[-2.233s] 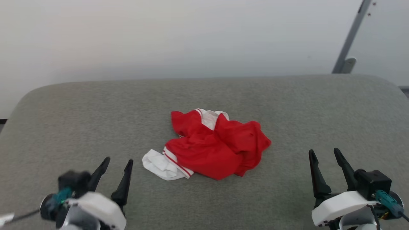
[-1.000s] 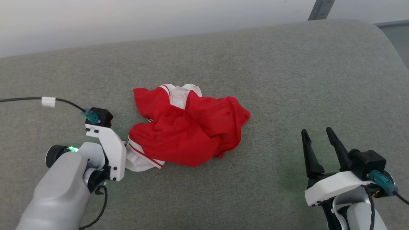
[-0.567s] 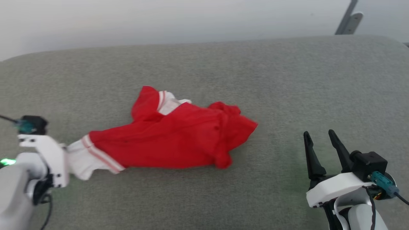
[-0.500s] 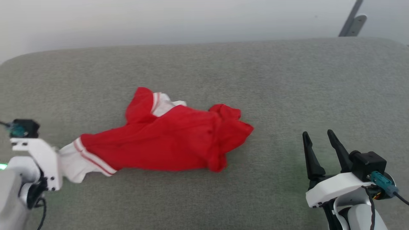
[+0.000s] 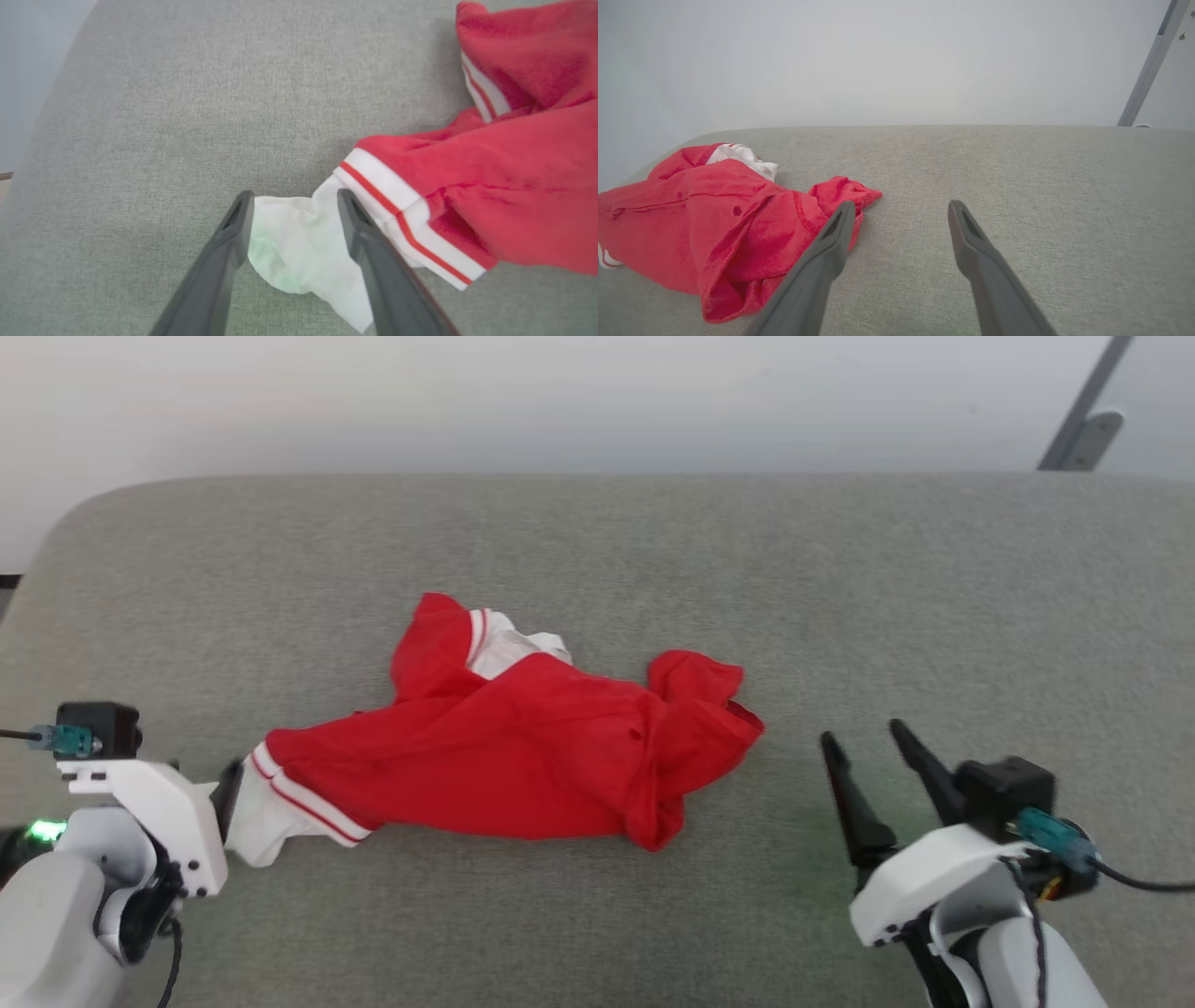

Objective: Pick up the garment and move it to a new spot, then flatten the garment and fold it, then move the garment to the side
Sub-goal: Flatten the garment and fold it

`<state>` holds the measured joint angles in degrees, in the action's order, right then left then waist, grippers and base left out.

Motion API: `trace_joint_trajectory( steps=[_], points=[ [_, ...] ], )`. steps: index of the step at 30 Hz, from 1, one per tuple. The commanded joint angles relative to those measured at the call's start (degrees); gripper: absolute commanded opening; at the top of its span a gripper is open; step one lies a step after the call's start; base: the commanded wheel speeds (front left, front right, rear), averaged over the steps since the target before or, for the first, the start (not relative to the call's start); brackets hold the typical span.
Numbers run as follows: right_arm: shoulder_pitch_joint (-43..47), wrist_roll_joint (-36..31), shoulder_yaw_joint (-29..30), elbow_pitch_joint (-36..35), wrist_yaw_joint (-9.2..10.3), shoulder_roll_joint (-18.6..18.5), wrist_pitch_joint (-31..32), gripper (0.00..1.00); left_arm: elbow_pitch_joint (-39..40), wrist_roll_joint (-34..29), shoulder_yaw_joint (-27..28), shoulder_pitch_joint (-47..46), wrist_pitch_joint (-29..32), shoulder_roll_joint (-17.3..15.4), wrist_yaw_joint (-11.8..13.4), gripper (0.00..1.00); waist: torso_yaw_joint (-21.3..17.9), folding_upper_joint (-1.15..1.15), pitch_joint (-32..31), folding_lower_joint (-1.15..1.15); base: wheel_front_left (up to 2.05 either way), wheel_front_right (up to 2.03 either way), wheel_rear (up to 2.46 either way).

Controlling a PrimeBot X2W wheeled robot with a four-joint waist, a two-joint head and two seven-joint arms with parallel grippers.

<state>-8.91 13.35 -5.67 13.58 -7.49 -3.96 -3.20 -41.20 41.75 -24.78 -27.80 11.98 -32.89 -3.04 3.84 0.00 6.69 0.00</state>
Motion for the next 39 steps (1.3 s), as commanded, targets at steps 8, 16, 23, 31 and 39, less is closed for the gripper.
trace_joint_trajectory(
  steps=[8, 16, 23, 31, 39],
  points=[
    [-4.2, 3.4, -8.7, 0.7, 0.0, -3.9, 7.4, 1.0, 10.2, -4.5, -0.7, 5.2, -14.0, 0.2, 0.8, 1.0, 6.5, 0.0, -2.4, 0.0, 0.0, 0.0, 0.0],
    [-7.7, 6.4, -13.3, 3.5, 0.0, -6.9, 13.6, 1.0, 17.9, -5.9, -0.5, 10.4, -22.0, 1.6, 3.7, 1.0, 12.5, 0.0, -3.4, 0.0, 0.0, 0.0, 0.0],
    [-12.2, 7.9, -16.3, 9.1, 0.0, -9.2, 19.6, 1.0, 24.1, -7.0, 0.8, 15.4, -26.4, 4.3, 7.0, 1.0, 18.1, 0.0, -3.1, 0.0, 0.0, 0.0, 0.0],
    [-16.6, 6.7, -18.3, 17.8, 0.0, -10.0, 22.6, 1.0, 27.2, -8.6, 3.1, 19.4, -27.2, 8.7, 7.7, 1.0, 22.9, 0.0, -2.2, 0.0, 0.0, 0.0, 0.0],
    [-18.8, 9.0, -22.1, 20.2, 0.0, -9.5, 22.5, 0.0, 30.6, -11.6, 10.1, 25.0, -27.3, 12.8, 6.6, 1.0, 23.6, 0.0, -2.7, 0.0, 0.0, 0.0, 0.0]
  ],
)
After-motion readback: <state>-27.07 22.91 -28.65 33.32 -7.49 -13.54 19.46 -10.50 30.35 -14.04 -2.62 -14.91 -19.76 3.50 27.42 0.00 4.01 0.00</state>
